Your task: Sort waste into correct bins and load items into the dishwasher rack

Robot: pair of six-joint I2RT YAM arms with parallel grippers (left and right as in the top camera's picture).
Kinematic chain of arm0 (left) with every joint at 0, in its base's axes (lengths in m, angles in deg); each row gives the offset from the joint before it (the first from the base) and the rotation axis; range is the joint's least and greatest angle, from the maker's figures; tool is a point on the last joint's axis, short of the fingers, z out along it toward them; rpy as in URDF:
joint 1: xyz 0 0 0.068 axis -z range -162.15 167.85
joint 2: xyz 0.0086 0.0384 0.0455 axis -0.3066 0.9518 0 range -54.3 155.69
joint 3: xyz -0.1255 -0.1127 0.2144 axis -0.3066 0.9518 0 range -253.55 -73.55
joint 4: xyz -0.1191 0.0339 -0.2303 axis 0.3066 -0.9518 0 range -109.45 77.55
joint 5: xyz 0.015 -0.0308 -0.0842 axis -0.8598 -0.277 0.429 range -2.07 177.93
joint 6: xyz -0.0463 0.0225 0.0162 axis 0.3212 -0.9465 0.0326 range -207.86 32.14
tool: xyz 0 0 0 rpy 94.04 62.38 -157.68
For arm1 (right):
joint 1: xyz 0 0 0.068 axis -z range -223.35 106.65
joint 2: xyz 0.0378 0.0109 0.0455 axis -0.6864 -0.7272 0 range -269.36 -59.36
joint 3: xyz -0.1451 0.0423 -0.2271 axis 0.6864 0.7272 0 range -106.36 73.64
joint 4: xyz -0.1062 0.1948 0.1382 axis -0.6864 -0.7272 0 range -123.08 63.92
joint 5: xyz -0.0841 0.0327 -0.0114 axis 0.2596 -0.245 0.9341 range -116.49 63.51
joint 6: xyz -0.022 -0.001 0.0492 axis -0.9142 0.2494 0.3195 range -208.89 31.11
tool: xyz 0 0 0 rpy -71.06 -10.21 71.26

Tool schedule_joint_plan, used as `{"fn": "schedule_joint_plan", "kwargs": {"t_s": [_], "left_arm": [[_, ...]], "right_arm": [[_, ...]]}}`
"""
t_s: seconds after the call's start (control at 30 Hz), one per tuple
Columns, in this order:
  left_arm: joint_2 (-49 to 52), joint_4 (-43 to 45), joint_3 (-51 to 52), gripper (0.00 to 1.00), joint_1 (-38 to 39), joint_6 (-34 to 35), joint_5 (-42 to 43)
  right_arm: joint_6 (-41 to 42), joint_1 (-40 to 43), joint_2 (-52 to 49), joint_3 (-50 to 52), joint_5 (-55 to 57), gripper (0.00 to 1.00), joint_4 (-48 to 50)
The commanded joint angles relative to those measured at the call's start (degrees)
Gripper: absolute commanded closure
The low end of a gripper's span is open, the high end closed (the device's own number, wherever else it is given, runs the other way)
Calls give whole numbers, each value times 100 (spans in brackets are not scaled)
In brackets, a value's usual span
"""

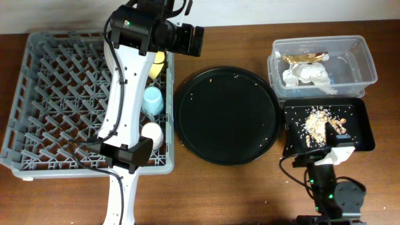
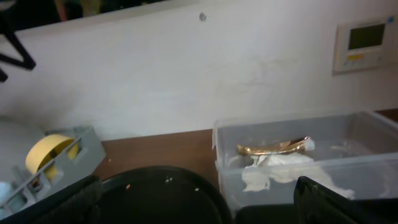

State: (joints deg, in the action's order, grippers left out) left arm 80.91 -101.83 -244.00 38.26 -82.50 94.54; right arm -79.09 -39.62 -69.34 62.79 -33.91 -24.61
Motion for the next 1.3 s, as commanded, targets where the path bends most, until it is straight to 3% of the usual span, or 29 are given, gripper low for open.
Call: {"fn": "schedule_joint_plan", "kwargs": {"t_s": [0.0,0.17,0.3,1.0,1.13,1.27], "left_arm": [[-15,13,-15,1,-15,-94,-44],[-13,13,-15,1,-15,-94,-44],[-13,11,-17,1,-15,-94,-44],[-13,-85,-17,1,-15,-96,-48],[-13,-483,-11,1,-31,-96,-608],[-345,-236,219,1,-50,-409,-752]], "right_arm": [[-59,-118,533,568,66,1,116],[-59,-118,979,1054,245,2,39],[-59,-120,979,1054,361,2,-592],[-57,-118,966,1054,358,2,-573],[-57,-118,966,1054,358,2,-573],[-57,-118,966,1054,358,1,-573]]}}
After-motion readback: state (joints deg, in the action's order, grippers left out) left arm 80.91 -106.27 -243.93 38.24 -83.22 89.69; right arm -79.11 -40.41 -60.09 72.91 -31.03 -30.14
